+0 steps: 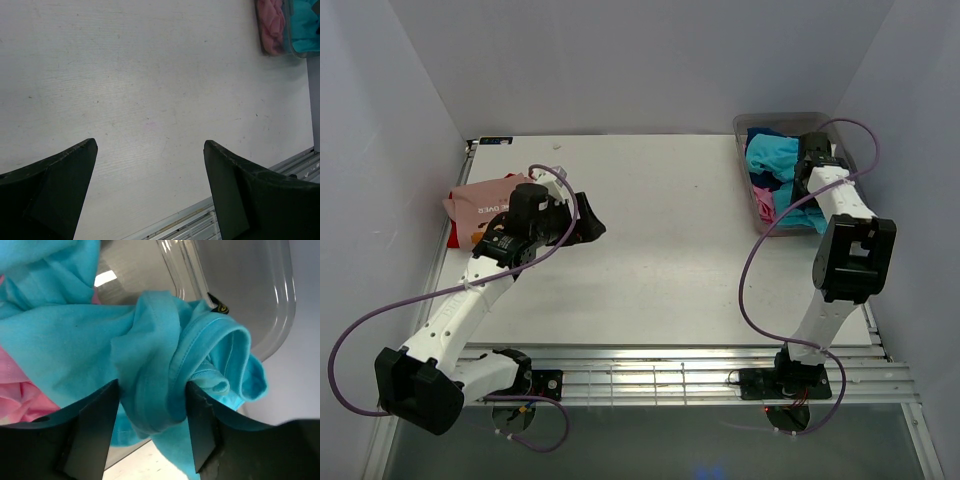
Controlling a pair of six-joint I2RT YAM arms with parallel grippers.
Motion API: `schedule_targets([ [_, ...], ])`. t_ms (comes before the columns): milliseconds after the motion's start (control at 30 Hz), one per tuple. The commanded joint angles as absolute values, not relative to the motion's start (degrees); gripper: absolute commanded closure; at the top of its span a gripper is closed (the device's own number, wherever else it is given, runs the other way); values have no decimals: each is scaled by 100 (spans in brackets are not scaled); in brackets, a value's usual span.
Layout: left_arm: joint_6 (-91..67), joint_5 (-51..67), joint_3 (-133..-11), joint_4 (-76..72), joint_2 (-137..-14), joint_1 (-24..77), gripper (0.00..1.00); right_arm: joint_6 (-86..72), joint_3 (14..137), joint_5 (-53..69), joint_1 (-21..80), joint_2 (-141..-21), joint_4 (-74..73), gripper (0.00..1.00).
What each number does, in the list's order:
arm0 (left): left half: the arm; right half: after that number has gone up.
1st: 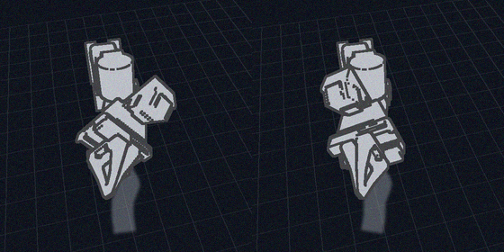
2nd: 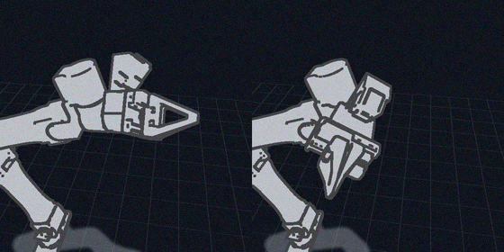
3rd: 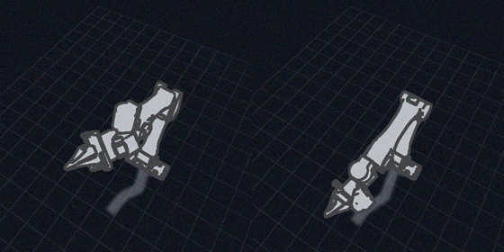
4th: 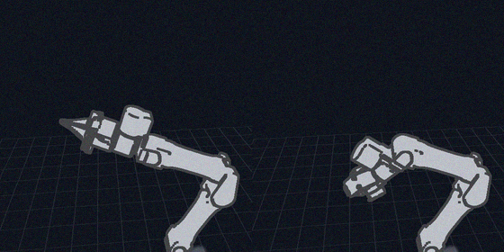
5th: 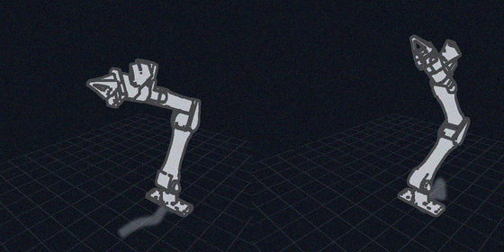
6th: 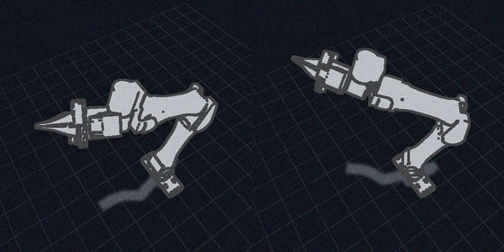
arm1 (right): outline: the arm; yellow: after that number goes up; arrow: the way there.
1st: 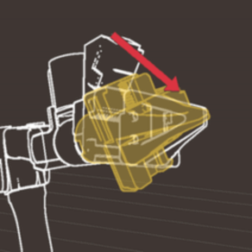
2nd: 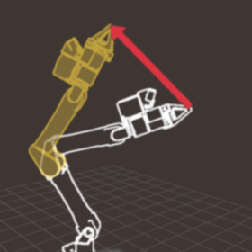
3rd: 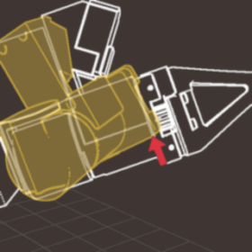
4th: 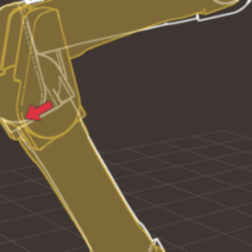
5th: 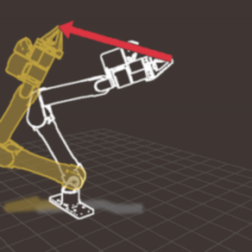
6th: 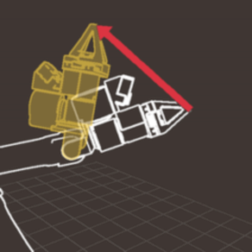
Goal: Fold and stack the t-shirts
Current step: Grab crumpled tshirt from bin with the right arm, then move the tshirt to the center of the board
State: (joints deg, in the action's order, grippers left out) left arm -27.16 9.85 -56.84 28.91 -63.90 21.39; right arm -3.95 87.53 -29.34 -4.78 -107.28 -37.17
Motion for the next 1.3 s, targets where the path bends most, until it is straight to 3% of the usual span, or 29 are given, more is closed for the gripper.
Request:
schedule_targets([
  [0, -2602, 897, -5783, 3014, -6135, 2153, 2, -431, 8771, -2734, -483, -10907, -3515, 52],
  [33, -2567, 853, -5775, 3023, -6100, 2153, 2, -431, 8815, -2725, -475, -10925, -3603, 64],
  [67, -2549, 818, -5748, 3041, -6065, 2153, 2, -457, 8929, -2707, -483, -10942, -3664, 85],
  [100, -2531, 774, -5731, 3076, -5986, 2153, 2, -457, 8982, -2681, -483, -10899, -3691, 92],
  [267, -2514, 659, -5616, 3085, -5818, 2153, 2, -510, 9324, -2102, -300, -10241, -3920, 92],
  [367, -2531, 677, -5528, 3024, -5809, 2153, 2, -510, 9649, -1995, 296, -9486, -4260, 92],
  [533, -2584, 800, -5414, 2831, -5836, 2153, 2, -597, 11458, -1890, 1544, -9246, -5227, 92],
  [733, -2707, 791, -5353, 2760, -5836, 2153, 2, -887, 13498, -1118, 2276, -9334, -5696, 92],
  [867, -2760, 642, -5300, 2760, -5687, 2153, 2, -1256, 12983, -335, 2294, -8730, -5239, 92],
  [1267, -2935, 395, -5124, 2795, -5028, 2153, 2, -1625, 10136, -552, 2356, -7875, -5246, 92],
])
